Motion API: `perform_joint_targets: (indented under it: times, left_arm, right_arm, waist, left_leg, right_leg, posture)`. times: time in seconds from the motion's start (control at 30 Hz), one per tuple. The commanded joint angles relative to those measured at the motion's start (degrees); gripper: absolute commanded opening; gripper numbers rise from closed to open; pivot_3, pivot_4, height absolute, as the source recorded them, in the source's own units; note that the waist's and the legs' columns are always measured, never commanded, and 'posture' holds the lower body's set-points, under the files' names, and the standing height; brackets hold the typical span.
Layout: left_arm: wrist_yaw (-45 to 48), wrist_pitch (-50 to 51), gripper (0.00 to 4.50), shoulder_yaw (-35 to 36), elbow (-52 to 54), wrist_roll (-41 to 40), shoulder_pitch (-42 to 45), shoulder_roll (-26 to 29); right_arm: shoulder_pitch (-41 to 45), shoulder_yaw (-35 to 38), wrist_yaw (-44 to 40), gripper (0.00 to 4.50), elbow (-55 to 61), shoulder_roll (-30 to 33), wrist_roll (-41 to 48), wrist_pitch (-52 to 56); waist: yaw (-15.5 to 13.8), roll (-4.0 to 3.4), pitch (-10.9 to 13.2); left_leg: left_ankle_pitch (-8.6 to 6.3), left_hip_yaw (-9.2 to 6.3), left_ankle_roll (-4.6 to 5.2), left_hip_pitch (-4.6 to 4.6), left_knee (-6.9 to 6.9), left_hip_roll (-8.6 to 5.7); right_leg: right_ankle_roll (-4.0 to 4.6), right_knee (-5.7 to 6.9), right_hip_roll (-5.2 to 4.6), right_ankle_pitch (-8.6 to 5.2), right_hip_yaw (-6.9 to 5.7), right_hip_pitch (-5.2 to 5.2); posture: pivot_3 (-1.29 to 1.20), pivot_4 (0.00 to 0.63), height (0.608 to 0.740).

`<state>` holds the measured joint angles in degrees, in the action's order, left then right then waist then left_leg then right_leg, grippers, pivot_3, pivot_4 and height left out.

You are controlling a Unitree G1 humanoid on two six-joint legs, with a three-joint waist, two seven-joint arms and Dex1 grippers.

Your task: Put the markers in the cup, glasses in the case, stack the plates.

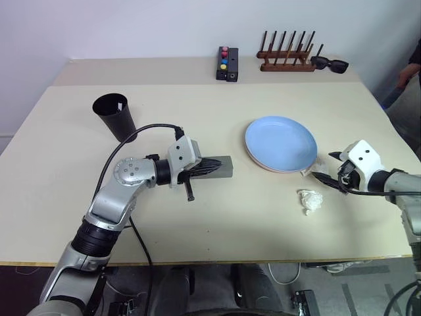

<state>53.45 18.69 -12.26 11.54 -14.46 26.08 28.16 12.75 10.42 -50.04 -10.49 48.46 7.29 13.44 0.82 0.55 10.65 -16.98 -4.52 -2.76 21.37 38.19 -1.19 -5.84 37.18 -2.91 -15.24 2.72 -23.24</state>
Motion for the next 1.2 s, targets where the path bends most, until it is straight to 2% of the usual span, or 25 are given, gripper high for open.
perform_joint_targets:
  times: [0.03, 0.07, 0.1, 0.23, 0.3, 0.47, 0.53, 0.67, 0.83, 0.93, 1.0, 1.03, 1.1, 1.2]
  left_arm:
    - [-0.4, 0.3, 0.0, 0.6, 2.3, -0.5, 0.1, 0.2]
    - [-0.5, 0.4, 0.0, 0.7, 2.3, -0.5, 0.1, 0.2]
    - [-0.6, 0.5, 0.0, 0.7, 2.4, -0.5, 0.1, 0.2]
    - [-0.7, 0.6, 0.0, 0.6, 2.7, -0.4, -0.2, 0.3]
    - [-0.8, 0.7, 0.0, 0.5, 2.7, -0.4, -0.4, 0.3]
    - [-1.6, 0.4, 0.0, 1.0, 2.8, 0.1, -0.9, 0.4]
    - [-2.5, 0.2, 0.0, 1.4, 2.3, 0.4, -0.9, 0.4]
    - [-5.8, 0.5, 0.0, 2.2, 1.7, 0.2, -1.5, -1.2]
    - [-7.6, 1.5, 0.0, 2.7, 4.4, -0.7, -4.3, -1.6]
    - [-8.4, 1.7, 0.0, 3.9, 5.5, -1.2, -5.5, -1.3]
    - [-8.8, 2.3, 0.0, 4.7, 5.8, -1.8, -5.7, -1.5]
    - [-8.9, 2.8, 0.0, 5.3, 6.1, -2.6, -5.8, -1.5]
    - [-9.0, 3.4, 0.0, 6.0, 6.9, -3.7, -6.2, -1.5]
    - [-8.9, 3.9, 0.0, 6.5, 7.9, -4.5, -7.3, -1.1]
  right_arm:
    - [0.4, 0.2, 1.0, 3.83, 0.4, 0.1, 0.0, 0.2]
    - [0.1, 0.4, 1.1, 3.31, 1.0, 0.1, 0.5, 0.7]
    - [-0.3, 0.7, 1.1, 3.01, 1.8, 0.2, 0.9, 1.2]
    - [-1.9, 2.0, 1.5, 0.91, 4.6, 1.1, 1.5, 2.5]
    - [-2.6, 3.3, 2.6, 0.05, 6.0, 1.5, 1.6, 3.3]
    - [-6.6, 5.6, 5.3, 0.05, 13.8, 4.7, -1.3, 3.8]
    - [-4.9, 6.1, 7.3, 0.05, 17.6, 4.4, -0.9, 5.0]
    - [1.0, 2.9, 9.9, 0.05, 22.7, 0.4, 1.2, 8.0]
    - [7.2, -3.7, 12.3, 0.05, 17.3, -6.3, -0.7, 7.3]
    - [9.9, -5.6, 12.6, 0.95, 12.4, -8.4, -1.1, 5.9]
    - [10.4, -5.8, 12.4, 1.91, 11.2, -8.3, -1.3, 5.1]
    - [10.4, -5.7, 12.2, 2.53, 11.1, -7.9, -1.3, 4.8]
    - [9.5, -4.6, 11.4, 3.37, 11.8, -6.6, -1.0, 4.2]
    - [6.2, -1.4, 9.9, 3.37, 15.2, -3.9, 0.5, 4.5]
  waist:
    - [0.0, 0.0, 0.0]
    - [0.0, 0.0, 0.0]
    - [0.0, 0.0, 0.0]
    - [0.0, 0.0, 0.0]
    - [0.0, 0.0, 0.0]
    - [-0.1, -0.02, 0.0]
    - [0.2, -0.02, 0.0]
    - [0.4, -0.02, 0.0]
    - [-0.2, 0.01, 0.0]
    - [-0.2, 0.01, 0.0]
    - [-0.3, 0.0, 0.0]
    - [-0.3, 0.0, 0.0]
    - [-0.1, 0.0, 0.0]
    - [-0.1, -0.01, 0.0]
  left_leg:
    - [0.0, 0.0, 0.0, 0.0, 0.0, 0.0]
    - [0.0, 0.0, 0.0, 0.0, 0.0, 0.0]
    - [0.0, 0.0, 0.0, 0.0, 0.0, 0.0]
    - [0.0, -0.01, 0.0, 0.0, 0.0, 0.0]
    - [0.0, -0.01, 0.0, 0.0, 0.0, 0.0]
    - [0.0, -0.02, 0.0, 0.01, 0.0, 0.0]
    - [0.0, 0.0, 0.0, 0.0, 0.01, 0.0]
    - [0.0, -0.02, 0.0, -0.04, 0.01, 0.05]
    - [0.0, -0.06, -0.01, 0.01, -0.01, 0.07]
    - [0.0, -0.07, -0.01, 0.08, -0.01, 0.03]
    - [0.0, -0.08, -0.01, 0.1, -0.01, 0.01]
    - [0.0, -0.08, 0.0, 0.11, -0.01, 0.0]
    - [0.0, -0.07, 0.0, 0.1, -0.02, -0.01]
    - [0.0, -0.07, 0.0, 0.08, -0.06, -0.01]
  right_leg:
    - [0.0, 0.0, 0.0, 0.0, 0.0, 0.0]
    - [0.0, 0.01, 0.0, 0.0, 0.0, 0.0]
    - [0.0, 0.01, 0.0, 0.0, 0.0, 0.0]
    - [0.0, 0.01, 0.01, 0.0, 0.0, 0.0]
    - [0.0, 0.01, 0.0, 0.0, 0.0, 0.0]
    - [0.0, 0.01, 0.01, 0.0, 0.0, 0.0]
    - [-0.01, 0.01, 0.01, 0.0, 0.0, 0.0]
    - [0.01, 0.02, 0.1, 0.01, 0.03, 0.0]
    - [0.02, 0.0, 0.09, 0.02, 0.01, -0.03]
    - [0.01, -0.03, -0.06, 0.02, -0.04, -0.05]
    - [-0.01, -0.03, -0.12, 0.03, -0.04, -0.05]
    - [-0.01, -0.04, -0.13, 0.03, -0.05, -0.05]
    - [-0.01, -0.04, -0.12, 0.03, -0.05, -0.06]
    - [-0.01, -0.04, -0.09, 0.03, -0.05, -0.08]
  posture:
    - [0.0, 0.15, 0.735]
    - [0.0, 0.15, 0.735]
    - [0.0, 0.15, 0.735]
    - [0.0, 0.15, 0.735]
    - [0.0, 0.15, 0.735]
    - [0.0, 0.15, 0.735]
    - [0.0, 0.15, 0.735]
    - [0.0, 0.15, 0.735]
    - [0.0, 0.15, 0.735]
    - [0.0, 0.15, 0.735]
    - [0.0, 0.15, 0.735]
    - [0.0, 0.15, 0.735]
    - [0.0, 0.15, 0.735]
    - [0.0, 0.15, 0.735]
